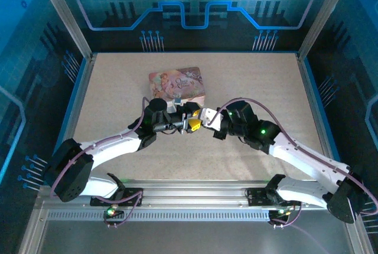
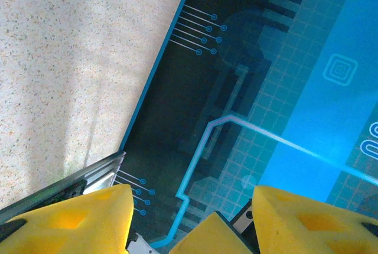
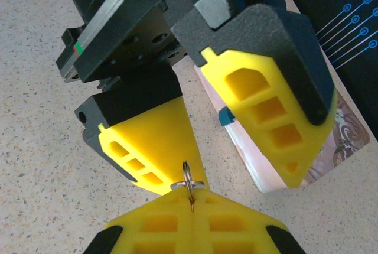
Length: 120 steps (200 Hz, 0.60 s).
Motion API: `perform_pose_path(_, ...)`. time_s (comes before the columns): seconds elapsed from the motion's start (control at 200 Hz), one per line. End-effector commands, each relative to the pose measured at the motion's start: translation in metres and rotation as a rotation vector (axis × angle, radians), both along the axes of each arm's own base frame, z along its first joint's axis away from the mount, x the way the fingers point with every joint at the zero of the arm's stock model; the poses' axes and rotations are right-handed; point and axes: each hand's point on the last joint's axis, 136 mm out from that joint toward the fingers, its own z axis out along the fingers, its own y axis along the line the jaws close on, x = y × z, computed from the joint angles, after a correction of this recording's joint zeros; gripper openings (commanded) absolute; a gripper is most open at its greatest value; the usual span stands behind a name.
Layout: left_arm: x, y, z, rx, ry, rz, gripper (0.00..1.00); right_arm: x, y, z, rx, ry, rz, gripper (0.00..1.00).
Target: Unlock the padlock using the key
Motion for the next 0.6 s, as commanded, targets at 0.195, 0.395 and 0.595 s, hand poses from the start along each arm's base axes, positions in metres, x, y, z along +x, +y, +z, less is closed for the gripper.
perform_pose_path(0.195, -0.003, -0.002, -0.001, -0.013, -0.006, -0.002, 0.59, 0.015, 0.023, 0.03, 0.074, -0.061, 0.011, 0.0)
perform_pose_path(0.395, -0.003, -0.002, 0.001, -0.019, -0.012, 0.0, 0.59, 0.016, 0.026, 0.031, 0.086, -0.054, 0.013, 0.0)
perform_pose_path(0.595, -0.001, -0.001, 0.001, -0.028, -0.016, 0.01, 0.53, 0.011, 0.02, 0.02, 0.076, -0.024, -0.003, 0.0)
